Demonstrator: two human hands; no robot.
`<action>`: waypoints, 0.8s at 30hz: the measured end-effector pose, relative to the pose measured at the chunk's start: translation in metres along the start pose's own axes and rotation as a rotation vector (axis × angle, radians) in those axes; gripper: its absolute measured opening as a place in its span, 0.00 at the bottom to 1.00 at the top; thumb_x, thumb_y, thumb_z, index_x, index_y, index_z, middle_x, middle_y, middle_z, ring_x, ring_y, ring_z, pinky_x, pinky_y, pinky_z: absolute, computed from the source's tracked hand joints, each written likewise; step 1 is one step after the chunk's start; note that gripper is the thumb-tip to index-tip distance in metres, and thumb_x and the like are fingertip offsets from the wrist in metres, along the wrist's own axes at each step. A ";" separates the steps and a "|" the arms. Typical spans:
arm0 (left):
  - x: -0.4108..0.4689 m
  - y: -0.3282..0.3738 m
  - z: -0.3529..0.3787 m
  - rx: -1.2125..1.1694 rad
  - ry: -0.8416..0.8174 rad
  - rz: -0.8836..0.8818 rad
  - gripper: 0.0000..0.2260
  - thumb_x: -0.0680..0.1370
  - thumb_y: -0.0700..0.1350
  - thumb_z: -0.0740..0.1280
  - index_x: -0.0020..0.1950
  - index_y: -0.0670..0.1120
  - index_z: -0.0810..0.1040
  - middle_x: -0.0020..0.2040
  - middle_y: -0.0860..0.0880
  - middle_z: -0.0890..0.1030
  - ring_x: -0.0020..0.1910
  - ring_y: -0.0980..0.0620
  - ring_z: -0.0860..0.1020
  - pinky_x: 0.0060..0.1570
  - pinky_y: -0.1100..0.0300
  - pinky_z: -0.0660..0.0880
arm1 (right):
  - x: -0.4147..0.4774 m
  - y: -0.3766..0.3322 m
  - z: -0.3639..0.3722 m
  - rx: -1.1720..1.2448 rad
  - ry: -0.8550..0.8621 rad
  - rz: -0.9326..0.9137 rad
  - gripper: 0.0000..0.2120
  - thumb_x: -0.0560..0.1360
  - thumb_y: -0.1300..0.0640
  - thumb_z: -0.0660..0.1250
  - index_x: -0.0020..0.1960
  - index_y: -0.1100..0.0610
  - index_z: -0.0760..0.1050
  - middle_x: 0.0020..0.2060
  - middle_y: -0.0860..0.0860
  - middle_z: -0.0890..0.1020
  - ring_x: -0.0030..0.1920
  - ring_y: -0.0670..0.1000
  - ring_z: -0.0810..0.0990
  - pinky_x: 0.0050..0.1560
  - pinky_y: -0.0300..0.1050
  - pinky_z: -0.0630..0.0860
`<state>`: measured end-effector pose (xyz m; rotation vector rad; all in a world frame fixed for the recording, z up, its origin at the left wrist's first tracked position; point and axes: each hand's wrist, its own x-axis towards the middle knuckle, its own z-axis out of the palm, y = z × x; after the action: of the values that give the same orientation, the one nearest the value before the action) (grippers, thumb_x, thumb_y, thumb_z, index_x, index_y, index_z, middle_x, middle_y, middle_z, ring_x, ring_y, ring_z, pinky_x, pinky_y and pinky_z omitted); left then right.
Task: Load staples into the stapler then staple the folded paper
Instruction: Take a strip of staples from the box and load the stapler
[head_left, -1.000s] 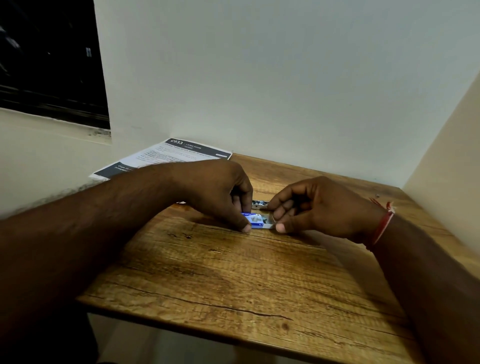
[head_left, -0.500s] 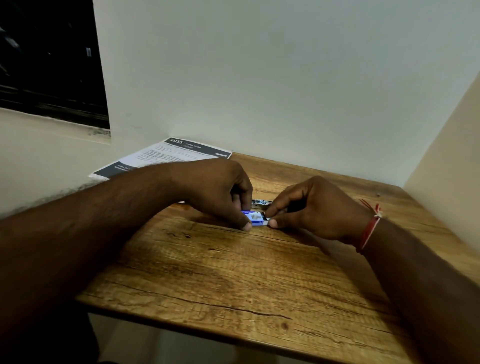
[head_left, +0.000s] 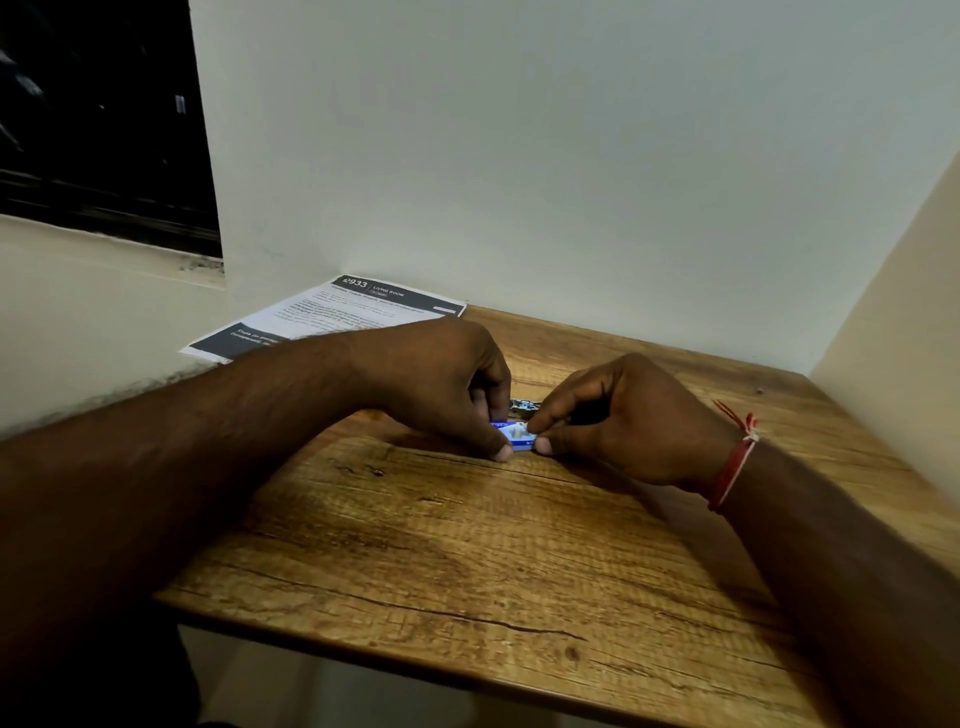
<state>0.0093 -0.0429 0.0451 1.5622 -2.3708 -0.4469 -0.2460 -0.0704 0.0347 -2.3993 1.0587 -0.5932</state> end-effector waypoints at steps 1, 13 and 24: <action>0.000 0.000 0.000 0.000 -0.002 -0.001 0.14 0.72 0.59 0.86 0.50 0.53 0.91 0.42 0.57 0.90 0.38 0.62 0.86 0.44 0.58 0.82 | 0.000 0.000 0.000 0.002 0.002 0.001 0.07 0.72 0.53 0.85 0.49 0.46 0.92 0.44 0.45 0.91 0.45 0.50 0.89 0.54 0.59 0.86; 0.000 0.003 -0.001 0.009 0.006 -0.007 0.13 0.73 0.58 0.86 0.52 0.53 0.91 0.43 0.56 0.90 0.36 0.64 0.84 0.42 0.62 0.80 | 0.000 0.006 -0.001 0.399 -0.068 0.109 0.23 0.72 0.69 0.82 0.64 0.55 0.86 0.49 0.56 0.92 0.55 0.62 0.91 0.60 0.56 0.87; 0.000 0.004 -0.002 -0.053 0.015 0.025 0.15 0.72 0.54 0.88 0.53 0.51 0.91 0.45 0.55 0.91 0.37 0.65 0.86 0.45 0.63 0.84 | -0.002 -0.002 -0.002 0.151 -0.099 0.079 0.22 0.68 0.55 0.87 0.61 0.50 0.89 0.45 0.50 0.91 0.41 0.45 0.87 0.45 0.37 0.82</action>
<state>0.0063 -0.0413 0.0484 1.5054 -2.3450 -0.4866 -0.2472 -0.0679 0.0374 -2.2222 1.0243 -0.5022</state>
